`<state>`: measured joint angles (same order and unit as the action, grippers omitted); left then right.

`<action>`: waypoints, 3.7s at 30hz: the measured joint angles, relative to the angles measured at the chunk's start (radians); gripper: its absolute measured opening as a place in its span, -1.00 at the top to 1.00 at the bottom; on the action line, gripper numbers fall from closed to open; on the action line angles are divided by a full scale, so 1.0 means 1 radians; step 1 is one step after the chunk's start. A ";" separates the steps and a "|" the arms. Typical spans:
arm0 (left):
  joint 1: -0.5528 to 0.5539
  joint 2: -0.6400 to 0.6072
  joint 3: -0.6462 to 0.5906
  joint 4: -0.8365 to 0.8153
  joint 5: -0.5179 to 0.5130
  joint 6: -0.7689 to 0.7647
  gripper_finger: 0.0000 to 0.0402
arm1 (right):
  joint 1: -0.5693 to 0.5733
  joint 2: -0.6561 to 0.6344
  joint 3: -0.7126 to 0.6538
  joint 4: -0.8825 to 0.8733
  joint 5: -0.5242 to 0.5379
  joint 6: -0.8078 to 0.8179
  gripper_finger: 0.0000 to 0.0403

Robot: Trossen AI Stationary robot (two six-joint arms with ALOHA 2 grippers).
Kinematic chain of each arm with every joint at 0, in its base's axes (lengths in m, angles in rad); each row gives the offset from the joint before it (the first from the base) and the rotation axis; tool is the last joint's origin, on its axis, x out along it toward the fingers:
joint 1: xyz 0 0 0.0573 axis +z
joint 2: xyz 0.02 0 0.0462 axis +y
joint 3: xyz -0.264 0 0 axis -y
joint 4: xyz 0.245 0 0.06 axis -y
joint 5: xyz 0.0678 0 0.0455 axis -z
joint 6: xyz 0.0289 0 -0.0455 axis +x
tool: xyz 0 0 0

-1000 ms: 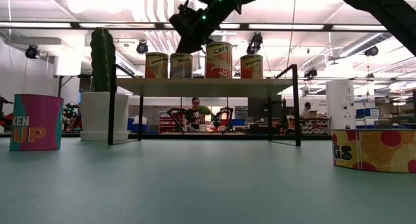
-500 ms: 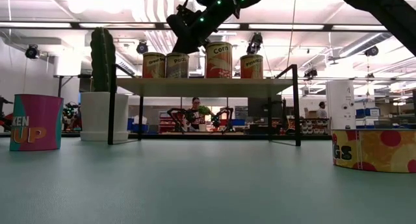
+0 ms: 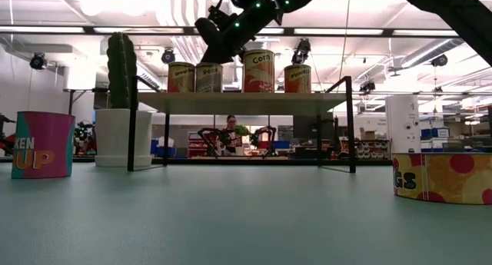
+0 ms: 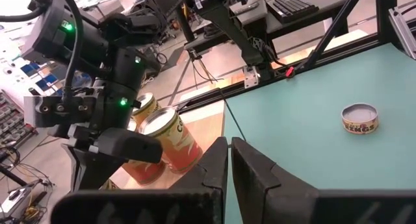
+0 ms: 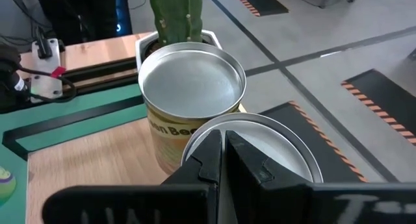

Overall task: Pick and place cans onto a shelf
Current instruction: Adjust the canned peas on the shelf, then put the canned chicken soup on the shelf

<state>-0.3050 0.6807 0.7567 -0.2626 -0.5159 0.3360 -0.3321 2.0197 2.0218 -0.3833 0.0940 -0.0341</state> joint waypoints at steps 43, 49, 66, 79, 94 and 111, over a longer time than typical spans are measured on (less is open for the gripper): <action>0.000 0.000 0.000 0.000 0.000 0.004 0.98 | 0.005 -0.039 0.004 0.020 -0.013 -0.029 0.94; 0.000 0.000 0.000 0.000 0.000 0.004 0.98 | 0.028 -0.103 0.017 -0.148 -0.016 -0.037 0.94; 0.000 0.003 0.000 0.000 0.000 0.004 0.98 | 0.024 -0.071 0.017 -0.256 0.159 -0.075 0.94; 0.000 0.004 0.000 0.000 0.001 0.014 0.98 | 0.053 -0.092 0.016 -0.251 0.162 -0.079 0.94; 0.000 0.025 0.000 0.000 0.001 0.014 0.98 | 0.340 -0.203 -0.044 -0.474 0.002 0.061 0.94; 0.000 0.025 0.000 0.000 0.001 -0.146 0.98 | 0.640 -0.299 -0.469 -0.390 0.022 0.241 0.94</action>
<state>-0.3050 0.7055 0.7567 -0.2626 -0.5148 0.1905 0.3075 1.7205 1.5527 -0.7730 0.1160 0.2065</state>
